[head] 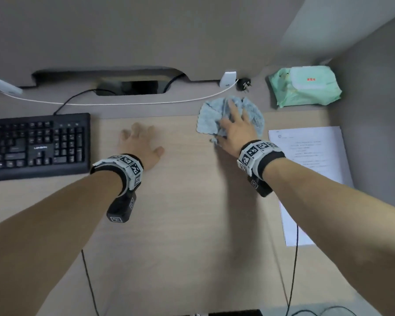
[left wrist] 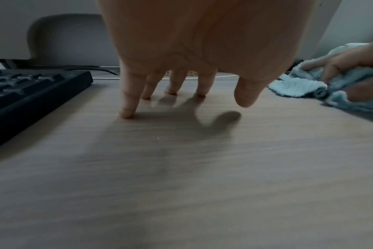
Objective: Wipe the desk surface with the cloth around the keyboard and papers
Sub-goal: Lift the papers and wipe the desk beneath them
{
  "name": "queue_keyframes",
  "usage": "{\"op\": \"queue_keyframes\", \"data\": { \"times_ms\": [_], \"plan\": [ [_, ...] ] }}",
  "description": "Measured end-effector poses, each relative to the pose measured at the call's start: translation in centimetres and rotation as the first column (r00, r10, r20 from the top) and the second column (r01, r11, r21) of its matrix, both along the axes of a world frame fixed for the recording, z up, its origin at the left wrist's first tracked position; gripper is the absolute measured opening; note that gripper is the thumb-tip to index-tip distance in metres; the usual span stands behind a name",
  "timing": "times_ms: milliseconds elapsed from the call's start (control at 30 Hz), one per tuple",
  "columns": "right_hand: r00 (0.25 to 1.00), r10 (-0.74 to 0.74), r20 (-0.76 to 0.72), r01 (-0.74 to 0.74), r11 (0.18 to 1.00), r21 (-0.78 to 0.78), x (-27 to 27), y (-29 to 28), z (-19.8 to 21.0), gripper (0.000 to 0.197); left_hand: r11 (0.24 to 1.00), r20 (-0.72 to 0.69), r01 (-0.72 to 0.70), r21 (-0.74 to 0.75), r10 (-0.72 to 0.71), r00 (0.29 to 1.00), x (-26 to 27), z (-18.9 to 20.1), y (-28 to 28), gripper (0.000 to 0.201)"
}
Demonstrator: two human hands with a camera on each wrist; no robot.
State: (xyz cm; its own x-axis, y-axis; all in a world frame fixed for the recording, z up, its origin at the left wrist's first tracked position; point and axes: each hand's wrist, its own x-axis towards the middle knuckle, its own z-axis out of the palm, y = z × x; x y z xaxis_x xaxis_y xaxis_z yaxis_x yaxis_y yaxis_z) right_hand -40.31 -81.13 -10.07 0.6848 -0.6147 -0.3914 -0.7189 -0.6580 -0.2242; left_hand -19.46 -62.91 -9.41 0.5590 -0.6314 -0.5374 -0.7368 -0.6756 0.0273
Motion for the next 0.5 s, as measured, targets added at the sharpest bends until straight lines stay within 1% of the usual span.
{"op": "queue_keyframes", "data": {
  "times_ms": [67, 100, 167, 233, 267, 300, 367, 433, 500],
  "plan": [
    [0.999, -0.034, -0.016, 0.034, 0.999, -0.019, 2.2, -0.3, 0.2, 0.052, 1.000, 0.004, -0.008, -0.005, 0.008, 1.000, -0.2, -0.1, 0.0, 0.069],
    [1.000, -0.008, -0.004, 0.008, 1.000, -0.020, 3.5, 0.4, 0.3, 0.053, 1.000, 0.004, -0.004, -0.008, 0.004, 1.000, -0.1, -0.3, 0.0, 0.067],
    [0.990, 0.127, 0.063, -0.129, 0.991, 0.020, 5.6, 3.1, 0.3, 0.055, 1.000, -0.011, -0.002, -0.015, 0.002, 1.000, 0.1, -0.4, 0.0, 0.064],
    [0.957, 0.269, 0.110, -0.279, 0.956, 0.088, 6.0, 5.6, 0.2, 0.066, 1.000, -0.014, 0.006, -0.015, -0.006, 1.000, 0.4, -0.3, 0.1, 0.060],
    [0.946, 0.301, 0.117, -0.313, 0.944, 0.104, 5.5, 5.9, 0.0, 0.071, 1.000, -0.010, 0.013, -0.011, -0.013, 1.000, 0.5, -0.2, 0.1, 0.061],
    [0.944, 0.305, 0.126, -0.318, 0.943, 0.098, 4.7, 5.4, -0.1, 0.073, 1.000, -0.008, 0.013, -0.006, -0.013, 1.000, 0.4, -0.1, 0.0, 0.063],
    [0.962, 0.246, 0.122, -0.252, 0.967, 0.035, 2.8, 3.1, -0.2, 0.068, 1.000, -0.014, -0.005, 0.006, 0.006, 1.000, 0.3, -0.3, 0.1, 0.070],
    [0.987, 0.117, 0.111, -0.118, 0.993, 0.000, 1.2, 0.7, -0.2, 0.062, 1.000, -0.022, -0.016, 0.007, 0.016, 1.000, 0.1, -0.3, 0.3, 0.075],
    [0.992, 0.016, 0.123, -0.013, 1.000, -0.026, 1.6, 0.0, -0.3, 0.053, 1.000, -0.023, -0.001, 0.011, 0.001, 1.000, 0.2, -0.1, 0.3, 0.077]
  ]
}}
